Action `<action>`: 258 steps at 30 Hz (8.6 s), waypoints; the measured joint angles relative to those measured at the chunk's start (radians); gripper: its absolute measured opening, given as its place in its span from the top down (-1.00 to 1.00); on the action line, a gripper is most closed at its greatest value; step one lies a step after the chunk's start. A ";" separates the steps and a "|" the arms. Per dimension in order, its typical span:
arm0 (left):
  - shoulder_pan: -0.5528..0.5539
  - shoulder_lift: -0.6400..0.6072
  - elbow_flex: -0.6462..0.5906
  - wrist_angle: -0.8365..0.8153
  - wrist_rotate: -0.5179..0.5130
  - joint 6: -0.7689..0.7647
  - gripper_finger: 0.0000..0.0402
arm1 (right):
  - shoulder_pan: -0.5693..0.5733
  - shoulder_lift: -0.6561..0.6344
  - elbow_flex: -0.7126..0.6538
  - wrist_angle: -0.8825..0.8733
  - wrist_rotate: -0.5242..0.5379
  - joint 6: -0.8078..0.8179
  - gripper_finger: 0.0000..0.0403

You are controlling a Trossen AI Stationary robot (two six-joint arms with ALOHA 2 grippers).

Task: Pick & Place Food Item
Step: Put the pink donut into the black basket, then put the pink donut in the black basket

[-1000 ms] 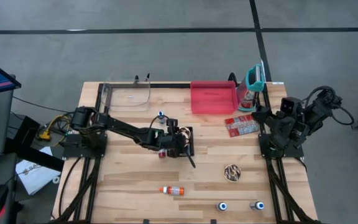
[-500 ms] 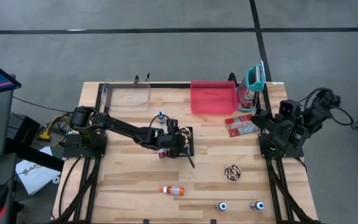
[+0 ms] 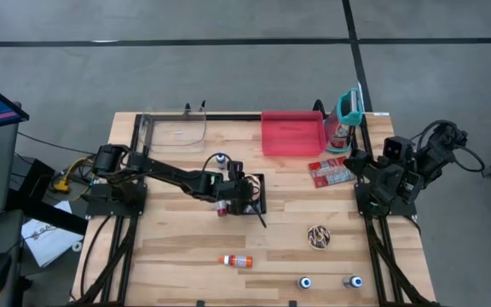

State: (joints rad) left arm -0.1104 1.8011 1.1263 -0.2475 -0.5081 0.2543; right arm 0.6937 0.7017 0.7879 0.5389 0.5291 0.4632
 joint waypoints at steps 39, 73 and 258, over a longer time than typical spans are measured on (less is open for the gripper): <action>-0.115 -0.356 -0.095 -0.085 0.208 -0.319 0.06 | -0.018 0.082 -0.002 -0.592 0.021 0.624 -0.28; -0.300 -0.566 -0.094 -0.219 0.032 -0.368 0.06 | -0.172 0.632 0.111 -1.250 -0.476 0.905 -0.28; 0.085 -0.068 -0.064 0.099 0.486 -0.075 0.71 | -0.151 0.456 0.110 -1.234 -0.210 1.056 -0.28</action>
State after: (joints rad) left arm -0.0251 1.7329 1.0622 -0.1487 -0.0219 0.1790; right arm 0.5430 1.1576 0.8982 -0.6949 0.3195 1.5196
